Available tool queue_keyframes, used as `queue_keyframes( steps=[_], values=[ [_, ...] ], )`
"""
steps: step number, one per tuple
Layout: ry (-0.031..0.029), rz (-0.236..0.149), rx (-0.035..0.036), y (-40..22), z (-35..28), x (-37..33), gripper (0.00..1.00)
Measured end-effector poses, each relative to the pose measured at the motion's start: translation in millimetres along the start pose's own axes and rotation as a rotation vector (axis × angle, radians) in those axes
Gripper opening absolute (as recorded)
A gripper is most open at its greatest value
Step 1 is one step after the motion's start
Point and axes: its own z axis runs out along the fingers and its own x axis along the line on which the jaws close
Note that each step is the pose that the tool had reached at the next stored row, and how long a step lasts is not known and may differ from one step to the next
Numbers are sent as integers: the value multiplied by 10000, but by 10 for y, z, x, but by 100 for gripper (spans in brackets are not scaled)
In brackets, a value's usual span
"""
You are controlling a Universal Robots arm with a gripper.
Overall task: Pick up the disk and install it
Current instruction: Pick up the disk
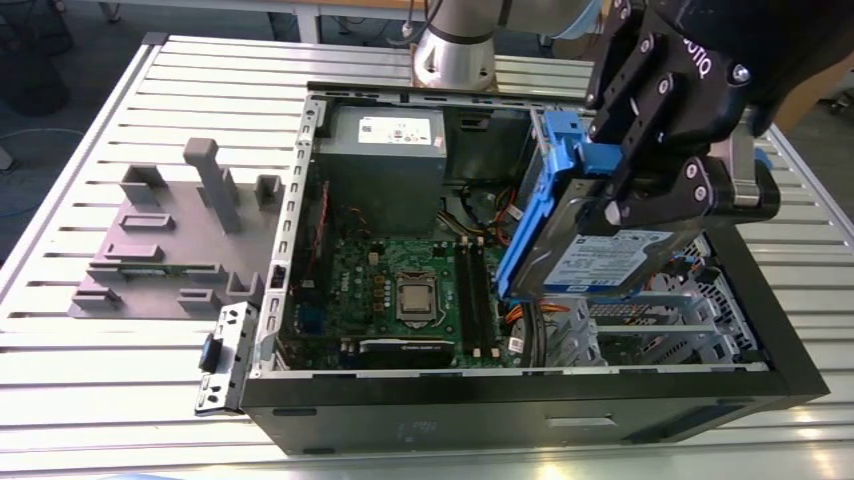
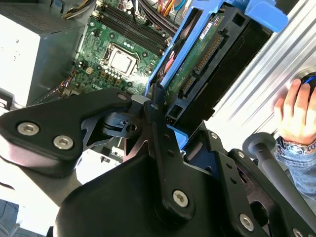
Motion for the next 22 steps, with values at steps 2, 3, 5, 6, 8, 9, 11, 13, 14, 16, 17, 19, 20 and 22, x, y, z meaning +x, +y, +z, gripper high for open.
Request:
queue_keyframes(
  steps=[2,3,5,6,8,9,11,13,14,16,17,19,20,22],
  values=[
    [0,0,0,-6,1,1,37],
    [0,0,0,-8,1,2,37],
    [0,0,0,-14,1,3,37],
    [0,0,0,-16,2,4,37],
    [0,1,0,-22,2,5,37],
    [0,0,0,-24,3,6,37],
    [-1,0,0,-29,3,7,37],
    [-1,0,0,-34,4,8,37],
    [0,0,0,-37,4,9,37],
    [1,0,0,-42,4,10,37],
    [0,0,0,-44,5,11,37],
    [0,0,0,-49,5,13,37],
    [-1,0,0,-52,5,14,37],
    [0,0,0,-57,5,15,37]
  ],
)
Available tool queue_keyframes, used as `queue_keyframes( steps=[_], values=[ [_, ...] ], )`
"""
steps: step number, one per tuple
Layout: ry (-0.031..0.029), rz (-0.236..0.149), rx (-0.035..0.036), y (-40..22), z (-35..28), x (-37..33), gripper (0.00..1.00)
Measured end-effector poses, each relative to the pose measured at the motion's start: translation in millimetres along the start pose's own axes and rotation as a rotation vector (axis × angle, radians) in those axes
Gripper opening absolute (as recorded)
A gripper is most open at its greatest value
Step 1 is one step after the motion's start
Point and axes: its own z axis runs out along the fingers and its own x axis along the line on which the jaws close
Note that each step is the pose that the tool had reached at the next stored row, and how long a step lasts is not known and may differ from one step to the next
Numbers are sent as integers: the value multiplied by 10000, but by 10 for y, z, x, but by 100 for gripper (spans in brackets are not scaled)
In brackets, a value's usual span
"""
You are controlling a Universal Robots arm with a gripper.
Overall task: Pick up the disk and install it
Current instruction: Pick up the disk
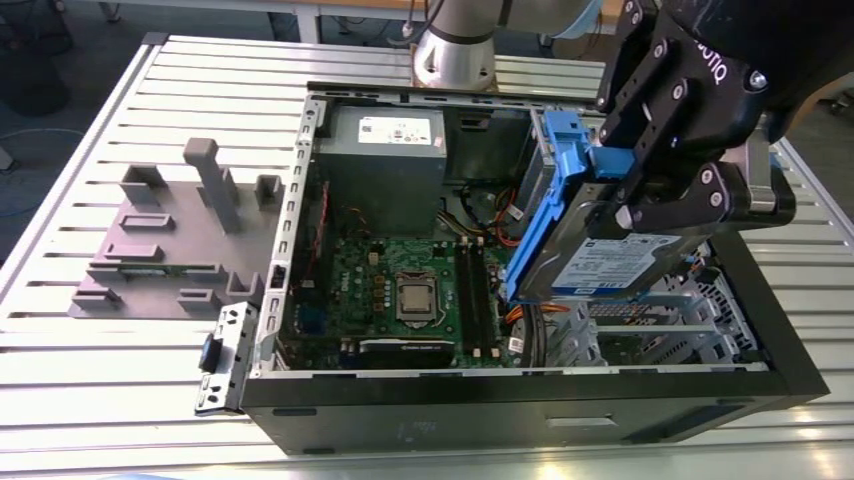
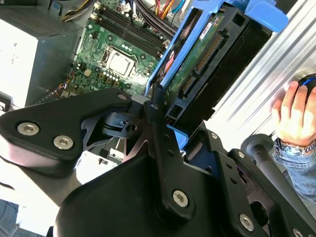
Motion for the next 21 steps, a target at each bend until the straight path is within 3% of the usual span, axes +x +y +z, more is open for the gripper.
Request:
queue_keyframes(
  steps=[21],
  values=[
    [0,0,0,-50,4,14,37]
  ],
)
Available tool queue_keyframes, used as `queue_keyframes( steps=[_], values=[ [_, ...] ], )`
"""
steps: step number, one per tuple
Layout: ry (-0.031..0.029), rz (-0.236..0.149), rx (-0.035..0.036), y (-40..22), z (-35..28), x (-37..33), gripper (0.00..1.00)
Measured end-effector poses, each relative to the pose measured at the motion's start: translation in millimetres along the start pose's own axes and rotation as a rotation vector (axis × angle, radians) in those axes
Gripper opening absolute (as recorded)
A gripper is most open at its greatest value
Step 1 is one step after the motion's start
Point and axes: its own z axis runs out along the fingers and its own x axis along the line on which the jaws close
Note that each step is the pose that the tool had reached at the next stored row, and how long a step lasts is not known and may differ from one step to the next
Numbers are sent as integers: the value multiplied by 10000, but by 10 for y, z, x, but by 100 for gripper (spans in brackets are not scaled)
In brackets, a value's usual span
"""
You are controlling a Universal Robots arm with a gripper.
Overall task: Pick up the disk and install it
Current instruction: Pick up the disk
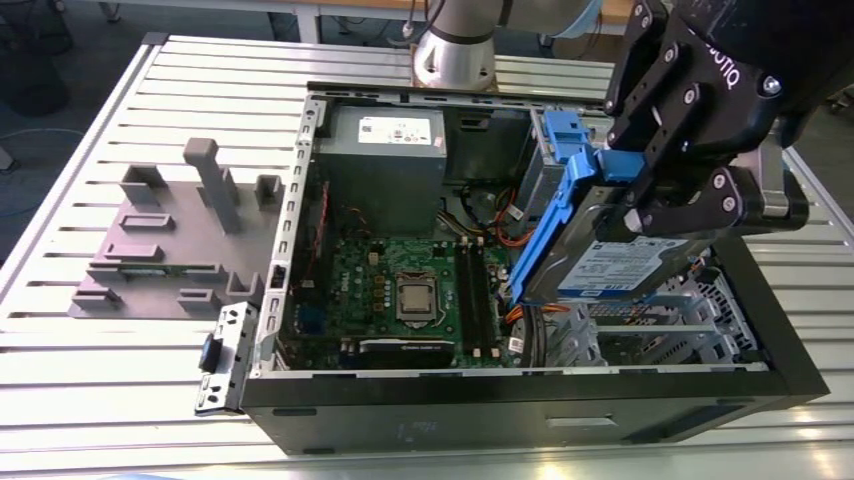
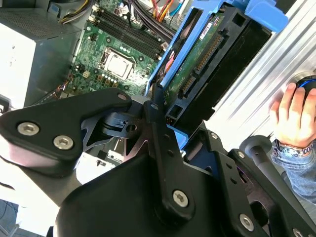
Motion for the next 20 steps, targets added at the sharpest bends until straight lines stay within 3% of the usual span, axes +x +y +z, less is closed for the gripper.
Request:
queue_keyframes(
  steps=[20],
  values=[
    [0,0,0,-57,4,21,37]
  ],
)
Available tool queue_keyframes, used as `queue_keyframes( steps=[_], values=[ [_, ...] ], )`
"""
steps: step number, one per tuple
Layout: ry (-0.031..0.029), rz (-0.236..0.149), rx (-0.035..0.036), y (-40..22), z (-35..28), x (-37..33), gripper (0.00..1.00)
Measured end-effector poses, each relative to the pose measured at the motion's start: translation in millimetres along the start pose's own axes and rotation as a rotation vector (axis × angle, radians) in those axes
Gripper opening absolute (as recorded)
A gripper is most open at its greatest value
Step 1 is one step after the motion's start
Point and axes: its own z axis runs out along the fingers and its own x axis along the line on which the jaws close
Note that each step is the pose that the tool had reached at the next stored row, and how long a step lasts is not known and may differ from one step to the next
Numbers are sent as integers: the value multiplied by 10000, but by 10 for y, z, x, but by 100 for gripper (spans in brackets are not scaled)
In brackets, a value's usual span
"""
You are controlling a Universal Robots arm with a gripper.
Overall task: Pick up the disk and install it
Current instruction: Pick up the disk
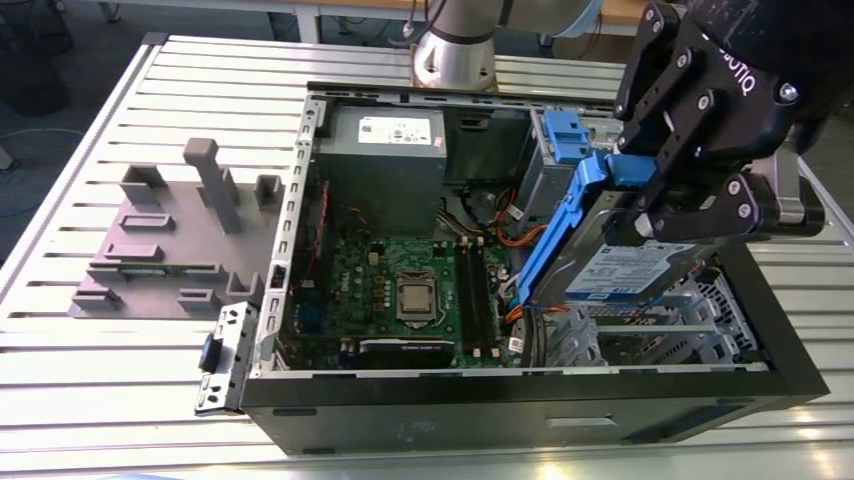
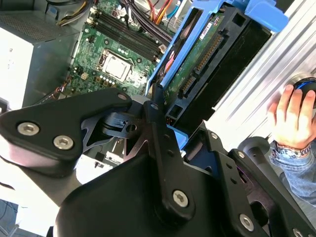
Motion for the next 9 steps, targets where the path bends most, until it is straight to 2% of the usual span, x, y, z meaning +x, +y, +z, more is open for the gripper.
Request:
queue_keyframes(
  steps=[9],
  values=[
    [0,0,0,-46,4,7,37]
  ],
)
